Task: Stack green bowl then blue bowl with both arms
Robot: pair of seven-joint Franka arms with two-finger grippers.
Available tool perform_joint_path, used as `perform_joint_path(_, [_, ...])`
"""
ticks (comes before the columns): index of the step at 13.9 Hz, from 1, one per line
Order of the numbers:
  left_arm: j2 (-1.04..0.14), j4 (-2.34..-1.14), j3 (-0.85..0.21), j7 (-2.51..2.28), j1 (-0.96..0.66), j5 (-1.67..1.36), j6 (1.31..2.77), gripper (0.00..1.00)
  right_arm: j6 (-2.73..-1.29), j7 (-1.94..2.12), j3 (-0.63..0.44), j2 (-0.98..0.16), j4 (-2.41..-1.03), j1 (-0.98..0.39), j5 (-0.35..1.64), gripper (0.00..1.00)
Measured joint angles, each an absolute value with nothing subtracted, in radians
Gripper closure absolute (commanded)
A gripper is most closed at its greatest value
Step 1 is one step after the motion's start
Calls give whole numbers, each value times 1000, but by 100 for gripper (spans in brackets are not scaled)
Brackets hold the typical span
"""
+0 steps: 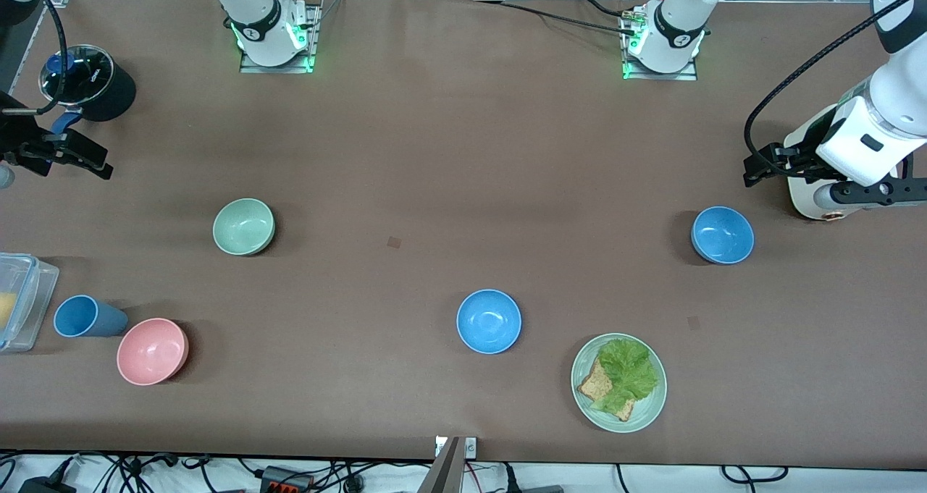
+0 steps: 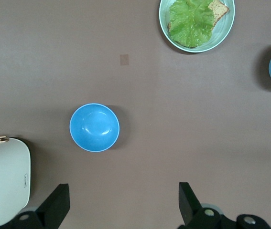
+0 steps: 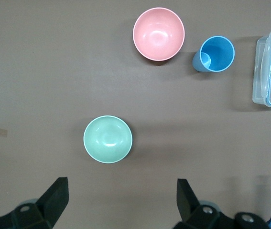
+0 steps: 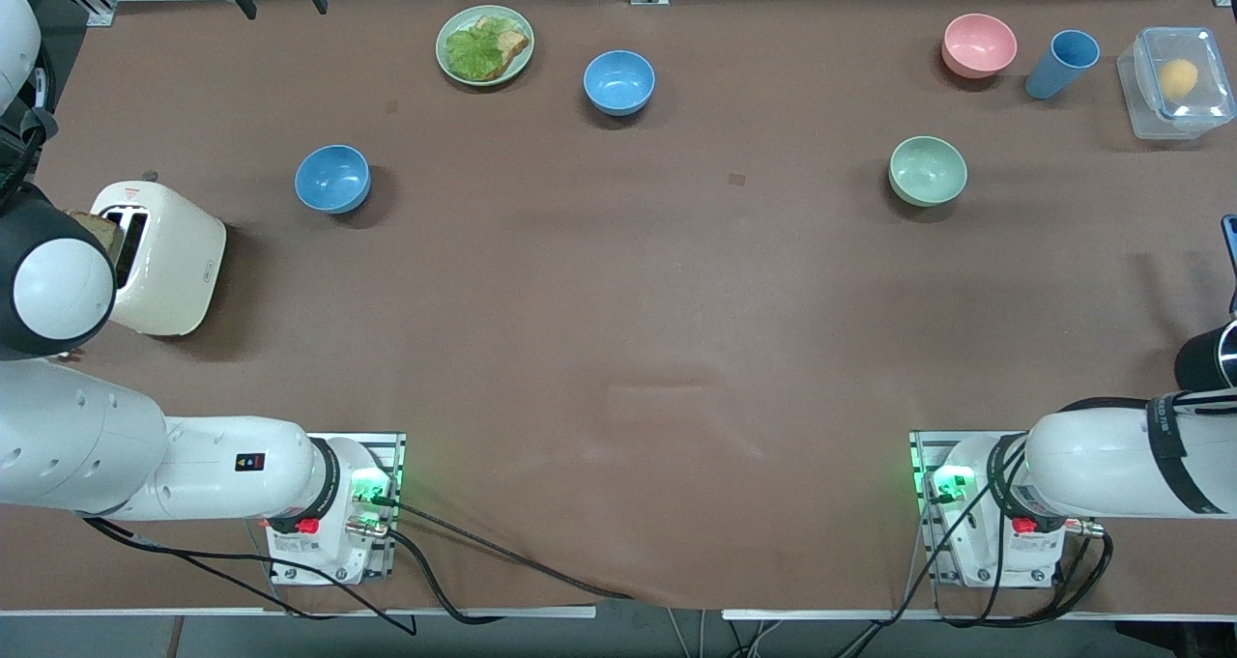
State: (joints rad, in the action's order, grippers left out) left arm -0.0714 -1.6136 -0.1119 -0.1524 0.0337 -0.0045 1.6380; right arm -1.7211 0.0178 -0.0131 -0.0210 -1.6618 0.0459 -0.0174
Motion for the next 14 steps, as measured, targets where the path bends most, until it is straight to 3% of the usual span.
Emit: perform_joint_path(14, [-71, -1614, -112, -152, 33, -4, 1638, 0, -1710, 18, -13, -35, -1665, 45, -17, 0])
